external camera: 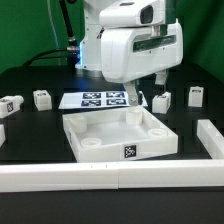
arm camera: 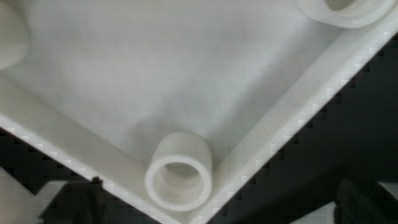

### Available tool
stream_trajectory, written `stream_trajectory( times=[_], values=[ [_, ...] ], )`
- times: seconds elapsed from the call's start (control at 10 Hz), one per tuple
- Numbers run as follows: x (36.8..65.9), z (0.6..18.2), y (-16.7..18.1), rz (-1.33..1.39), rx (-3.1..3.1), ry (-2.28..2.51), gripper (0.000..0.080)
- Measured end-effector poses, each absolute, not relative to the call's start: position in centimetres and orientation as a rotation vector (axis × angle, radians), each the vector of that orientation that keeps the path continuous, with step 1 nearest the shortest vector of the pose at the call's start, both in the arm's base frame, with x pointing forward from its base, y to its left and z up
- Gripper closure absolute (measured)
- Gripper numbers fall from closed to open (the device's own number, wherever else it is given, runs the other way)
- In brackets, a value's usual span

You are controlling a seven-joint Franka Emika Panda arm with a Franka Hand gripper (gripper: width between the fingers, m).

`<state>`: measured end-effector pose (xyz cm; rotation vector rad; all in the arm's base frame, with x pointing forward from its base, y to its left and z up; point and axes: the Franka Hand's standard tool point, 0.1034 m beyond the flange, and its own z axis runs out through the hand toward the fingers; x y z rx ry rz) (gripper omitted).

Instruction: Assemble square table

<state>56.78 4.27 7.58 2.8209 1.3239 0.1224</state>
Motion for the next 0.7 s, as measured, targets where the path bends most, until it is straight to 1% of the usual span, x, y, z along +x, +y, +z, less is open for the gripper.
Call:
stream_trajectory(
  times=[0.7],
  values=[
    [56.91,7.59,4.31,0.137,2.818,1.322,0.0149]
  ],
)
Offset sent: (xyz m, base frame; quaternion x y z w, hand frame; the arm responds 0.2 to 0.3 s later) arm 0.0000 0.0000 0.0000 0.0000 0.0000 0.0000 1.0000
